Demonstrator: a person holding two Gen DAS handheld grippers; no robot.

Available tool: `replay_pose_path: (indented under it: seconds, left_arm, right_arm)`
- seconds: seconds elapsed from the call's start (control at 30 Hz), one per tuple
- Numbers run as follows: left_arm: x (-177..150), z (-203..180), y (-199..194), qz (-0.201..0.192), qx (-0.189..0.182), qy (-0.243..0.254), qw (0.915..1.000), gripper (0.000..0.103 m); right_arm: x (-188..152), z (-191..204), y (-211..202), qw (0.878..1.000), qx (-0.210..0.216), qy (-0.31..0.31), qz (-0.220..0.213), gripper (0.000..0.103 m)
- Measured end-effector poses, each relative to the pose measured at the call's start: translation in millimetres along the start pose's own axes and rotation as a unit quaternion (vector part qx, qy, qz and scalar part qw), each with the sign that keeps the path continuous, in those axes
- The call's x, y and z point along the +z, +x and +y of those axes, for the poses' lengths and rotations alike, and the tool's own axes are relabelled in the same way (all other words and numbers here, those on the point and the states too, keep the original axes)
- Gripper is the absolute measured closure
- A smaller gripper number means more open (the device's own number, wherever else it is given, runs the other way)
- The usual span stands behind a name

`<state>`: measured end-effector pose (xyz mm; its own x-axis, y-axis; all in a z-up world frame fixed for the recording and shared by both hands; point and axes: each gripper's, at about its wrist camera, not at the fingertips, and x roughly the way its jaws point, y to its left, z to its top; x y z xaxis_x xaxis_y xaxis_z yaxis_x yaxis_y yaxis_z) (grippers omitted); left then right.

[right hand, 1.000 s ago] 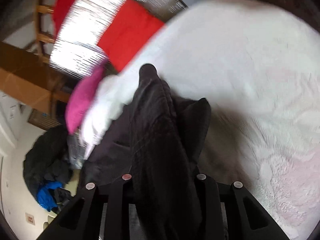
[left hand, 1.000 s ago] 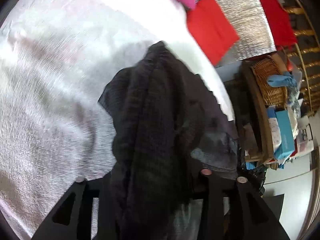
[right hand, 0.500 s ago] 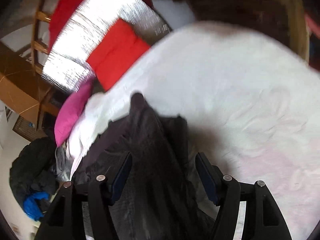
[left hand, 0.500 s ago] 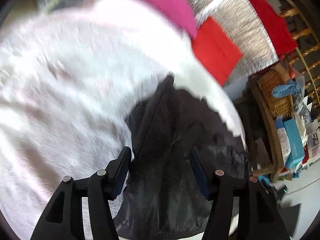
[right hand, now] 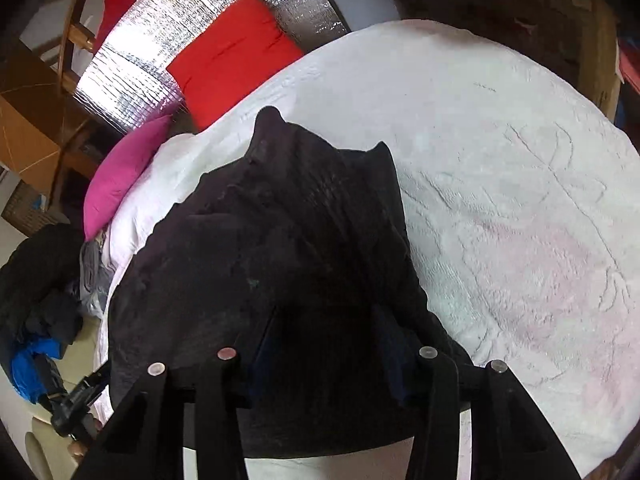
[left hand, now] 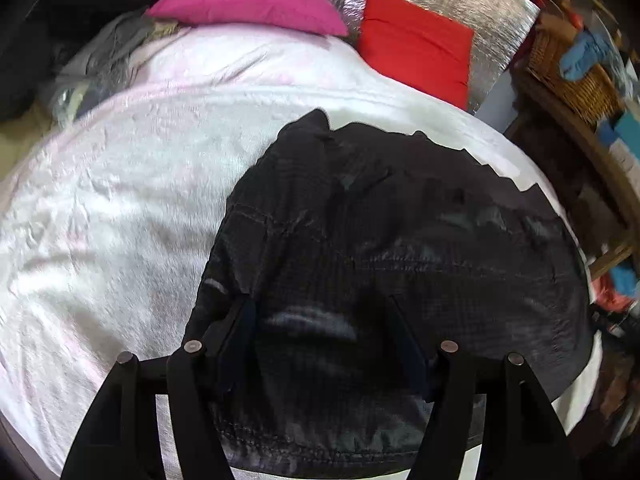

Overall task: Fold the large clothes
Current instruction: 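Lower the folded jacket onto the bed and press it flat with both grippers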

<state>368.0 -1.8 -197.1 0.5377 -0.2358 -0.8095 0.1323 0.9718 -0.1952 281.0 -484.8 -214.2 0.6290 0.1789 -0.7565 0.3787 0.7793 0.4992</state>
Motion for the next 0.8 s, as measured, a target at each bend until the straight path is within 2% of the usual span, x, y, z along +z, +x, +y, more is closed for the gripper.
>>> replay_pose_path:
  seconds: [0.1, 0.2, 0.27, 0.3, 0.37, 0.4, 0.47, 0.63, 0.8]
  left_arm:
    - [1.7, -8.3, 2.6, -0.003, 0.013, 0.010, 0.9999, 0.035]
    - [3.7, -18.9, 5.9, -0.006, 0.030, 0.026, 0.9992, 0.034]
    - [5.5, -23.2, 6.9, -0.009, 0.040, 0.036, 0.9985, 0.033]
    - [5.7, -25.3, 8.0, -0.010, 0.045, 0.041, 0.9981, 0.033]
    - [5.5, -26.9, 11.9, -0.012, 0.052, 0.048, 0.9974, 0.032]
    - [5.5, -28.2, 12.1, -0.014, 0.054, 0.051, 0.9971, 0.032]
    - [4.6, -31.6, 12.3, -0.019, 0.059, 0.059, 0.9963, 0.031]
    - [1.1, -41.7, 16.0, -0.028, 0.077, 0.079, 0.9935, 0.029]
    - [-1.9, -47.9, 15.7, -0.035, 0.092, 0.084, 0.9916, 0.029]
  right_arm:
    - [15.7, 16.0, -19.4, 0.998, 0.029, -0.016, -0.059, 0.053]
    - [35.0, 37.4, -13.0, 0.995, 0.012, -0.044, -0.085, 0.053]
    - [47.0, 44.4, 9.3, 0.996, 0.010, -0.042, -0.072, 0.055]
    - [53.1, 45.6, 28.0, 0.998, 0.006, -0.035, -0.047, 0.063]
    - [61.4, 41.9, 58.6, 0.999, -0.017, -0.022, -0.020, 0.065]
    - [65.8, 39.2, 74.1, 0.999, -0.036, -0.019, -0.012, 0.073]
    - [69.4, 34.6, 96.0, 0.999, -0.050, -0.006, -0.001, 0.077]
    - [64.6, 42.9, 87.5, 0.998, -0.057, -0.016, -0.008, 0.077]
    - [43.6, 55.8, 41.4, 0.998, -0.033, -0.047, -0.018, 0.072]
